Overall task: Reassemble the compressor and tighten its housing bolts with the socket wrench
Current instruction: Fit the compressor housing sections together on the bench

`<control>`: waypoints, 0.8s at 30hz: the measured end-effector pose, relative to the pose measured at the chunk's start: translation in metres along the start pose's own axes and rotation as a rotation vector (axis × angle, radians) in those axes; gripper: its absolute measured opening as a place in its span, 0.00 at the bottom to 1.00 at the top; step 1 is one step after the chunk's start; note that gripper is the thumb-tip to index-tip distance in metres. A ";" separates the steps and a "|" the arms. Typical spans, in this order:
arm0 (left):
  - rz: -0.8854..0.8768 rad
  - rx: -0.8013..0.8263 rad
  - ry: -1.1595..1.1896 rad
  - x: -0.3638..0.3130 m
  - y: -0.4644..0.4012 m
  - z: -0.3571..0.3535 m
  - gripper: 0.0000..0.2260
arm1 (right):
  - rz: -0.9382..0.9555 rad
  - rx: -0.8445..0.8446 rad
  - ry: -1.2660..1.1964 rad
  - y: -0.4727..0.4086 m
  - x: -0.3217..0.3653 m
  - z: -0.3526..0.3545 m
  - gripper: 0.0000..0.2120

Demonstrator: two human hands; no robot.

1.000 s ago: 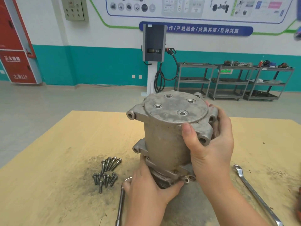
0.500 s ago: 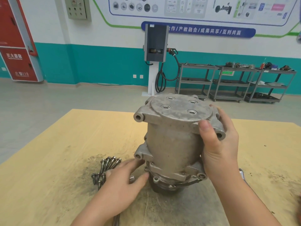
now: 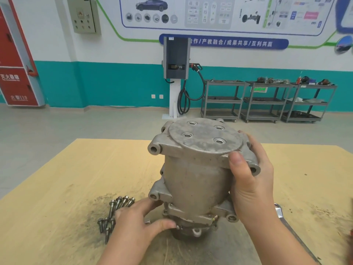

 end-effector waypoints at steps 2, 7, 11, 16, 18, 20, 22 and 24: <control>-0.003 0.034 0.003 0.001 -0.002 0.000 0.38 | 0.026 0.012 0.012 0.003 -0.001 0.001 0.31; 0.040 0.069 -0.018 -0.006 -0.005 -0.002 0.45 | 0.060 -0.021 0.041 0.013 -0.003 -0.004 0.30; 0.072 0.046 -0.025 -0.009 -0.004 -0.006 0.42 | 0.076 -0.008 0.044 0.018 -0.004 -0.007 0.31; 0.077 0.023 -0.031 -0.010 0.000 -0.005 0.41 | 0.093 -0.007 0.071 0.018 -0.005 -0.008 0.31; 0.080 -0.003 -0.003 -0.009 0.002 -0.006 0.39 | 0.097 -0.011 0.094 0.021 -0.005 -0.009 0.30; 0.076 -0.035 0.034 -0.008 0.003 -0.009 0.35 | 0.076 -0.016 0.110 0.022 -0.005 -0.009 0.29; 0.056 -0.076 0.009 -0.008 0.005 -0.011 0.33 | 0.050 -0.004 0.120 0.022 -0.005 -0.009 0.30; 0.054 -0.110 -0.154 -0.008 0.007 -0.011 0.39 | 0.025 0.005 0.142 0.023 -0.005 -0.010 0.29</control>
Point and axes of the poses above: each hand's wrist, its own y-axis away from the middle knuckle, its own z-axis out of the back of the hand, x = y × z, the point moved 1 cm from there along -y, towards the middle knuckle, and after that the axes turned 11 degrees about -y, right-handed, at the moved point
